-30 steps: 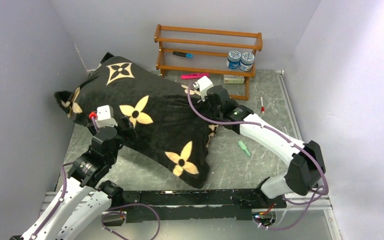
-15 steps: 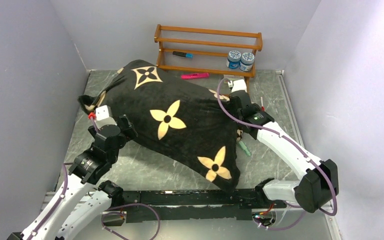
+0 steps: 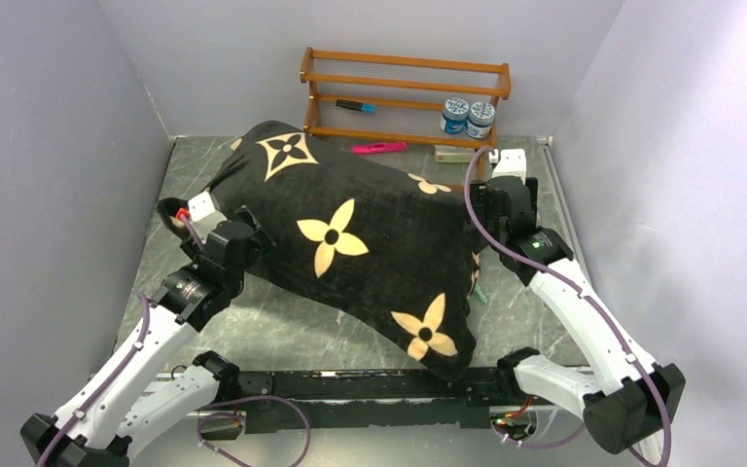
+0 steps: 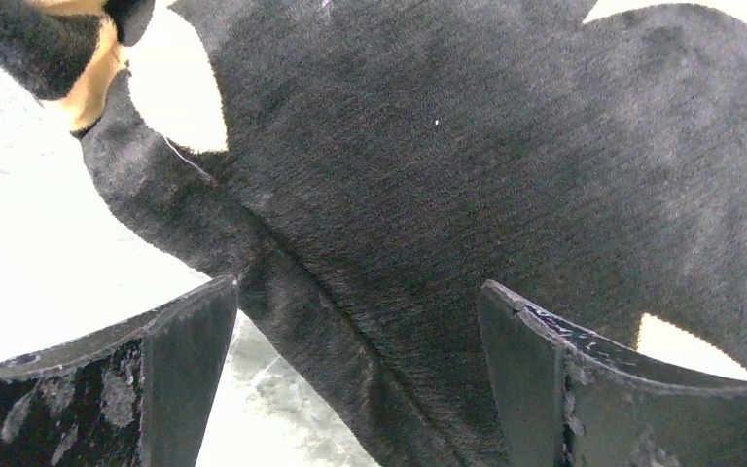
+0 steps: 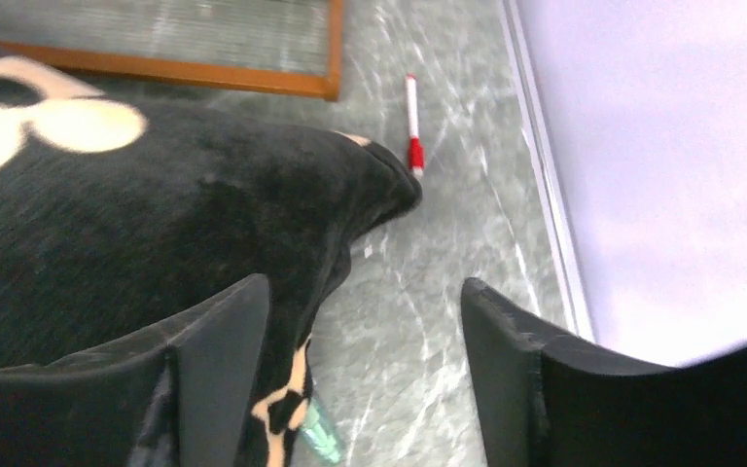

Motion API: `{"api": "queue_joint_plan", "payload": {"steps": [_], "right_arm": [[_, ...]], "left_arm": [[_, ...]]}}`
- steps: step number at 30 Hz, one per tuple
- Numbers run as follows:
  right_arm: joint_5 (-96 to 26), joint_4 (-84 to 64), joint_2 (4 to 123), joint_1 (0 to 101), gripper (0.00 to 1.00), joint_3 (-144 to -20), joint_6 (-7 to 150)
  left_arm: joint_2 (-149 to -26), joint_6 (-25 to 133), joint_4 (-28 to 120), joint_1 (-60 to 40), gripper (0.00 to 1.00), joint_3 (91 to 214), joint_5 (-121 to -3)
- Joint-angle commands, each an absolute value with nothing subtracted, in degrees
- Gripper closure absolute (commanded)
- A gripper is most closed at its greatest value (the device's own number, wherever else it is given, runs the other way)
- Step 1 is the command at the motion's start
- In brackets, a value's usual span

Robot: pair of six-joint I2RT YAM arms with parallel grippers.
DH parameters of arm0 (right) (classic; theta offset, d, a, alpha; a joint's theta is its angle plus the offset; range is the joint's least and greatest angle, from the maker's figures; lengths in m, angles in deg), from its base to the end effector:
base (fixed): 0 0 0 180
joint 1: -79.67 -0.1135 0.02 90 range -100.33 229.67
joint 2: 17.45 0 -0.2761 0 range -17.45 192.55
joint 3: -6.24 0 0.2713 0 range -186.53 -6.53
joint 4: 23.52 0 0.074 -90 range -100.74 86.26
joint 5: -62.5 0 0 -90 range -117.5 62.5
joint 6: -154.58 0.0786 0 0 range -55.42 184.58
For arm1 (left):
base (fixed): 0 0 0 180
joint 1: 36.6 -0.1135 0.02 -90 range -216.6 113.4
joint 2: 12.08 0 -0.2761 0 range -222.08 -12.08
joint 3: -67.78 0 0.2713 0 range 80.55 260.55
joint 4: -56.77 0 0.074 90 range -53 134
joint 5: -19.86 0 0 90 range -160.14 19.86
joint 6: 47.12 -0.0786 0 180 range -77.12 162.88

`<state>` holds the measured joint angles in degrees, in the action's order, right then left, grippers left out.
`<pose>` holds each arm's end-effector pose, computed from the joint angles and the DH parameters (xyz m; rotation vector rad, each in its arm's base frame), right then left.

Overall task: Remove the pillowcase from the pillow
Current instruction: Move the pillow to the center of the board, then turn over the pillow at the center of the board.

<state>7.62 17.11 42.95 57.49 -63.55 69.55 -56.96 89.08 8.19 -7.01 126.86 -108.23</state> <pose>0.2667 0.0599 0.3261 0.0529 2.0257 -0.3500 0.1974 -0.0563 0.2982 -0.6492 1.9264 -0.1031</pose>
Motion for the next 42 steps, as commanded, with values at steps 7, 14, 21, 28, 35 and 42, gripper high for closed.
{"api": "queue_joint_plan", "payload": {"steps": [7,14,21,28,35,42], "right_arm": [[-9.58,18.31,39.76,46.99,0.01,-69.47,58.64],[-10.63,20.07,41.26,32.62,0.0,-71.55,56.68],[-3.7,21.96,44.69,15.5,0.0,-73.42,56.53],[6.44,23.12,53.55,-1.8,0.0,-74.38,55.93],[14.97,23.84,64.54,-8.83,0.0,-75.17,54.06],[23.9,23.15,74.83,-8.93,0.0,-72.73,54.22]], "left_arm": [[-62.12,97.33,11.62,-19.6,0.02,126.72,-95.1],[-64.01,97.66,14.89,-28.77,0.02,125.3,-84.6],[-64.64,96.99,16.42,-36.49,0.02,123.54,-75.79],[-65.12,95.94,16.92,-36.51,0.02,124.27,-75.06],[-63.84,92.85,16.98,-36.51,0.02,124.5,-75.97],[-62.6,90.27,16.62,-33.94,0.02,125.61,-78.85]]}}
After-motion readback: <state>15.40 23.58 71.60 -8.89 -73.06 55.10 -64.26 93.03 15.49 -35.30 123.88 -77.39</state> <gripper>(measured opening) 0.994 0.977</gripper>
